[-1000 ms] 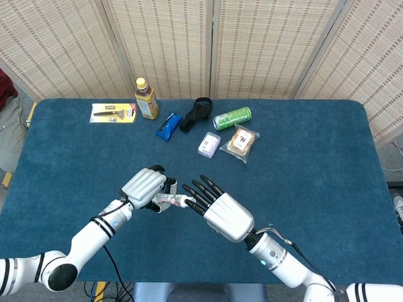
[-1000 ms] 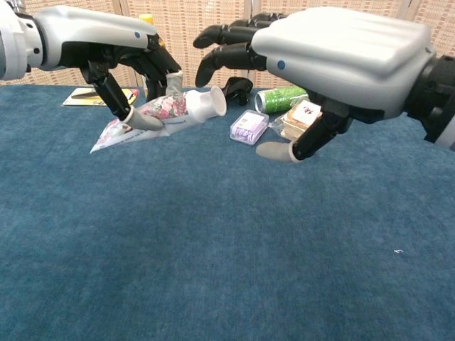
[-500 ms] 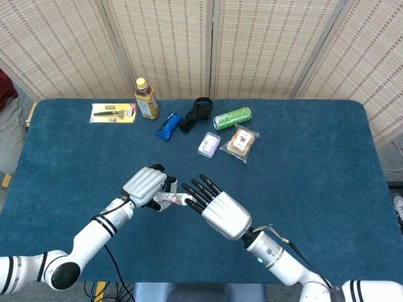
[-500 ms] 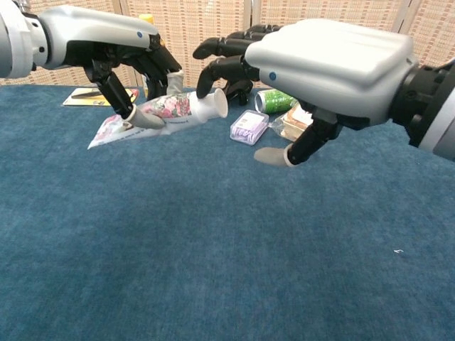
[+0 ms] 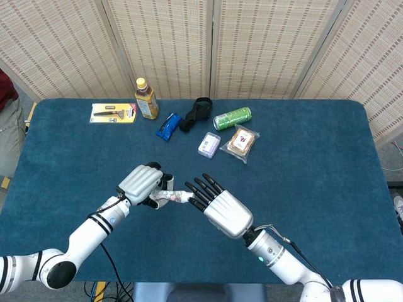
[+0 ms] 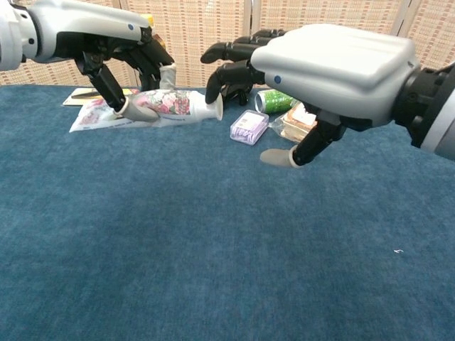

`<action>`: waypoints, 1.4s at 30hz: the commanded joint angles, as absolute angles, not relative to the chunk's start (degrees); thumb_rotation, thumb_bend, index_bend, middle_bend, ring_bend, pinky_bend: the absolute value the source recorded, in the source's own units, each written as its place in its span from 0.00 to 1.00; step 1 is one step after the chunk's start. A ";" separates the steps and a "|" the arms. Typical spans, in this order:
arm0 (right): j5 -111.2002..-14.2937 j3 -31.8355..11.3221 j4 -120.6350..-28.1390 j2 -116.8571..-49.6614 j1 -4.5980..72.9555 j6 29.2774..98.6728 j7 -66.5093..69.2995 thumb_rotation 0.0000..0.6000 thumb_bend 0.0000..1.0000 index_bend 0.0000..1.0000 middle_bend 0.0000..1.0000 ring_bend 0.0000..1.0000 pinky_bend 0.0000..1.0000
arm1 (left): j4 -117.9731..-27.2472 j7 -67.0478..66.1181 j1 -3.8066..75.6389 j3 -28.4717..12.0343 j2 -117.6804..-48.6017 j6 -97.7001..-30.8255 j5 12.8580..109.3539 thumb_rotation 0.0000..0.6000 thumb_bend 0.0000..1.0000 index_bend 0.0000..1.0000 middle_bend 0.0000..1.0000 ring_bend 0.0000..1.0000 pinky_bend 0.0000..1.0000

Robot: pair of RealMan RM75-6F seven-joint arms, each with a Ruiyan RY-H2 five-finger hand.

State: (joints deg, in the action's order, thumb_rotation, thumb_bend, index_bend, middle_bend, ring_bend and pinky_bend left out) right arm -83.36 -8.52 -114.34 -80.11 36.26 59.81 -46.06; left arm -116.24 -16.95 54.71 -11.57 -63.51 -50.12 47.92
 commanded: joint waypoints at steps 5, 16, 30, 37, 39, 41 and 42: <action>-82.42 -8.23 -113.95 -80.14 36.75 60.09 -46.09 1.00 0.20 0.26 0.04 0.00 0.00 | -116.24 -15.58 54.72 -11.51 -62.54 -49.34 48.01 1.00 0.36 0.62 0.69 0.46 0.16; -80.82 -7.91 -113.36 -80.21 37.55 60.47 -45.72 1.00 0.20 0.26 0.04 0.00 0.00 | -116.14 -13.51 54.69 -11.64 -61.55 -48.62 48.74 1.00 0.36 0.62 0.69 0.46 0.16; -79.44 -7.38 -112.73 -80.33 38.28 61.08 -45.43 1.00 0.20 0.26 0.04 0.00 0.00 | -116.28 -11.77 54.62 -11.62 -60.37 -48.06 49.31 1.00 0.36 0.62 0.70 0.47 0.16; -78.92 -7.07 -112.50 -80.31 38.52 61.34 -45.20 1.00 0.20 0.26 0.04 0.00 0.00 | -116.69 -11.12 54.46 -11.55 -59.57 -47.84 49.69 1.00 0.36 0.63 0.71 0.48 0.17; -78.81 -7.01 -112.39 -80.33 38.60 61.39 -45.16 1.00 0.20 0.26 0.04 0.00 0.00 | -116.84 -10.90 54.41 -11.61 -59.41 -47.85 49.85 1.00 0.36 0.63 0.71 0.48 0.17; -78.69 -6.99 -112.31 -80.35 38.72 61.42 -45.08 1.00 0.20 0.26 0.04 0.00 0.00 | -117.05 -10.75 54.39 -11.63 -59.21 -47.83 50.03 1.00 0.36 0.63 0.71 0.48 0.17; -78.63 -6.98 -112.28 -80.36 38.77 61.45 -45.06 1.00 0.20 0.26 0.04 0.00 0.00 | -117.16 -10.68 54.37 -11.64 -59.11 -47.83 50.11 1.00 0.36 0.63 0.71 0.48 0.17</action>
